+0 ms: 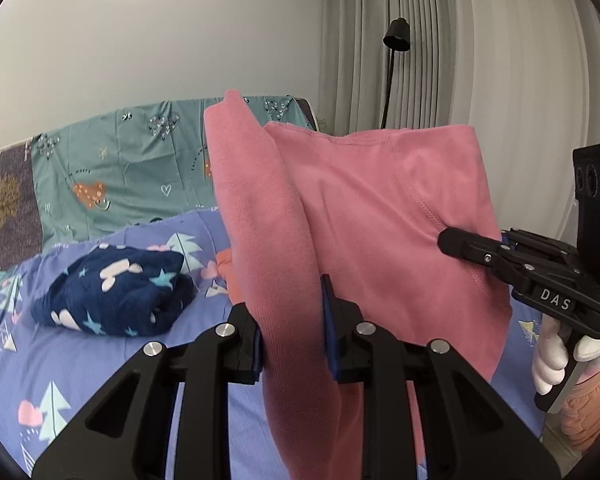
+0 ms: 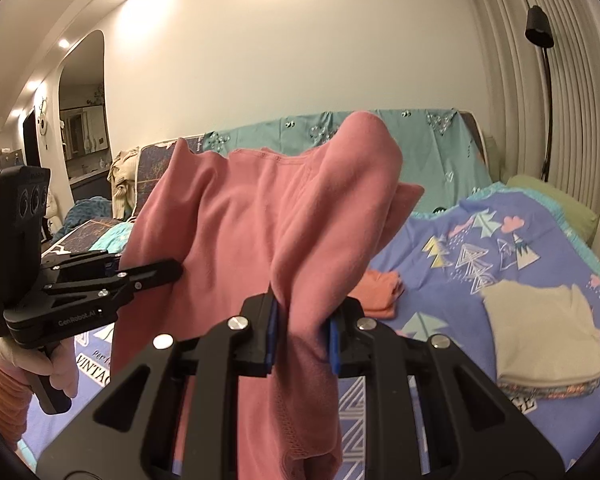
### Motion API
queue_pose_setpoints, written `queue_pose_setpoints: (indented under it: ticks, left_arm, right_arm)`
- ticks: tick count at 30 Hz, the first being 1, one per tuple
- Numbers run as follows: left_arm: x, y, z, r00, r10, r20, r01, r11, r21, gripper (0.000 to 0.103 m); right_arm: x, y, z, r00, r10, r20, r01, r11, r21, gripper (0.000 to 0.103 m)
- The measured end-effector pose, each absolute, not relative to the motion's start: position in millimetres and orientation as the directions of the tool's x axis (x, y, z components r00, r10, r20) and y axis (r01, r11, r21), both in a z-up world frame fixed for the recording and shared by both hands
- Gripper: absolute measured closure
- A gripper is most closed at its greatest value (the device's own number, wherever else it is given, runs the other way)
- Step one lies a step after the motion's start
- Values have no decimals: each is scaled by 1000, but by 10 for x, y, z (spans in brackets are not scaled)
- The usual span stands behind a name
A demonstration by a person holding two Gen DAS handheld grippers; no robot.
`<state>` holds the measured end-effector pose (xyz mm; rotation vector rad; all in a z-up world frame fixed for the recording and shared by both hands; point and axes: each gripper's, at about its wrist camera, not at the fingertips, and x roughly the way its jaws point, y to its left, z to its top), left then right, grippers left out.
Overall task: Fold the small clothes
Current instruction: 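Lift the pink garment with both grippers and fold it over onto itself, then lay the folded pink garment beside the navy fleece and open both grippers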
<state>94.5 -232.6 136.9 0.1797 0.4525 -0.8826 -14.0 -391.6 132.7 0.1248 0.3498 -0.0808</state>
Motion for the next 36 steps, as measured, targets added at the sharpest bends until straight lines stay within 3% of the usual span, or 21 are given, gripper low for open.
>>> queue_pose_setpoints:
  ticks: [15,29,30,32,36]
  left_arm:
    - [1867,-3189,1576,603,-649,-465,756,651,72,79]
    - [3294,-3991,940,668,-482,-567,667,726,169,77]
    - [3415,-4025,867,672,-464,-577,655,737,169,75]
    - [3680,-4090,591,686,-381,-620,609,766,203,59]
    - [3843,-4059,-58,648,-274,-710,595,765,247,57]
  right_arm:
    - [952,-4529,1440,929,-189,-319,212,976,39,84]
    - [2505,-5089,920,858,-288,-425,302,953,-36,84]
    - [2638,-5114,851,851,-292,-436,305,952,-41,83]
    - [2881,-5174,665,816,-325,-479,331,941,-74,79]
    - [3159,-5426,12,651,-415,-636,454,884,-112,76]
